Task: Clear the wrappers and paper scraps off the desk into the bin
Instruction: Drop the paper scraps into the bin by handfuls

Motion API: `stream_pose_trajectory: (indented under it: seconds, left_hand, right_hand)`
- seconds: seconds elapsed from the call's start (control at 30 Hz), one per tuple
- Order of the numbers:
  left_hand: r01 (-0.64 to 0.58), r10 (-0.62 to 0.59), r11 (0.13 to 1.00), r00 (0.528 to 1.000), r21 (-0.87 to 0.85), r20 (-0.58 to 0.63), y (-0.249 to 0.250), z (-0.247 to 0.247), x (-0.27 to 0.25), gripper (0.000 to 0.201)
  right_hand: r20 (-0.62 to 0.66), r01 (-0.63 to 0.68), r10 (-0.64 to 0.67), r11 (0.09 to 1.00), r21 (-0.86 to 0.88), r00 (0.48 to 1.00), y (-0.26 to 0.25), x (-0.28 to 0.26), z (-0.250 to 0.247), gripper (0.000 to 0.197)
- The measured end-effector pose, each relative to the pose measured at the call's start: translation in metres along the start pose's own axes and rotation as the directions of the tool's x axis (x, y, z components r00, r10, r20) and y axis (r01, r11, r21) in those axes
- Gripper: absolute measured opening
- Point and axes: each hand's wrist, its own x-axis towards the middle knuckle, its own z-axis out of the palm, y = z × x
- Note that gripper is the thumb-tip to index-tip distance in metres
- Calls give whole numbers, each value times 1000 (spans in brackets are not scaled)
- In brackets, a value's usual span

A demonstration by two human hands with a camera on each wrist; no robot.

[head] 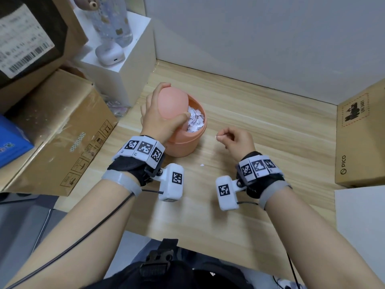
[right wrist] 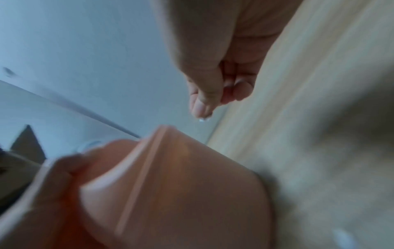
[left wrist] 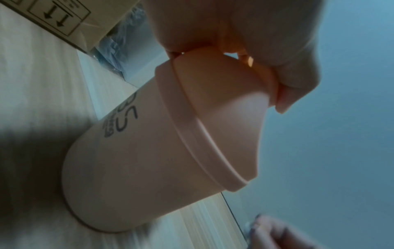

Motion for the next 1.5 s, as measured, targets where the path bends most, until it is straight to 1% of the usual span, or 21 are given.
stream_pose_trajectory:
  seconds: [0.13,0.2,0.23,0.3,0.33,0.4,0.43,0.47,0.5,0.53,0.57,0.63,0.67,0.7,0.8,1.0,1.2,1.27,1.37,1.43,1.5]
  left_hand:
    - [-2,1,1000,1000,17,9,2,-1,-1,72]
    - [-18,18,1000,1000,16,18,3,-1,-1,72]
    - [-16,16,1000,1000,15,23,2,-1,-2,71]
    - [-22,22,1000,1000,6,21,3,0,-2,71]
    - [-24,24,1000,1000,2,18,3,0,-2,71]
    - [-26,26,1000,1000,3,14,3,-1,-2,71]
    - [-28,28,1000,999,3,17,3,-1,-2,71]
    - [-29,29,1000,999,2,19,3,-1,-1,70]
    - [-25,25,1000,999,1,20,3,-1,-1,70]
    - [-21,21,1000,1000,-1,19,3,-1,-1,69]
    - [-21,21,1000,1000,-3,19,3,-1,-1,68]
    - [-16,16,1000,1000,-8,18,4,0,0,68]
    - [-9,9,1000,1000,-6,16,3,0,0,68]
    - [-12,12,1000,1000,-8,14,4,0,0,68]
    - [-6,7,1000,1000,-16,12,3,0,1,66]
    - [-7,8,1000,1000,-17,15,2,0,0,66]
    - [-7,7,1000,1000,-23,12,0,1,1,67]
    - [-2,2,1000,1000,-6,9,0,2,1,70]
    - [-7,7,1000,1000,3,9,1,1,1,72]
    - [-16,16,1000,1000,-4,7,2,0,0,71]
    - [-20,20,1000,1000,-4,-2,1,0,0,71]
  right_hand:
    - [-27,136,-135,987,87,991,-48,6,-12,26]
    - [-31,187,-185,979,79,982,-66,8,-10,30]
    - [-15,190,-190,980,53,982,-71,10,-6,27]
    - [35,200,-199,979,-35,979,-79,13,0,9]
    - [60,229,-224,968,-99,973,-80,14,2,4]
    - [61,294,-288,936,-194,956,-77,16,1,9]
    - [31,300,-300,933,-200,953,-72,17,-1,9]
    - [-9,281,-287,942,-186,958,-66,17,-3,8]
    - [-48,234,-245,959,-161,968,-56,16,-5,6]
    - [-71,166,-175,978,-126,982,-44,14,-4,4]
    - [-60,81,-87,992,-94,994,-30,9,-2,4]
    - [46,-78,84,991,-107,995,-1,0,10,10]
    - [103,-132,147,981,-139,984,11,-5,19,14]
    - [139,-158,184,972,-175,973,19,-10,26,17]
    - [195,-139,191,958,-253,962,35,-15,42,15]
    - [208,-34,145,887,-461,967,43,-16,53,11]
    - [273,29,151,828,-559,950,42,-16,52,10]
    - [270,-2,168,852,-523,948,38,-17,46,8]
    - [213,-78,163,929,-362,963,25,-12,29,13]
    - [138,-52,87,970,-239,987,5,-6,16,20]
    - [84,26,-17,994,-108,996,-22,2,5,26]
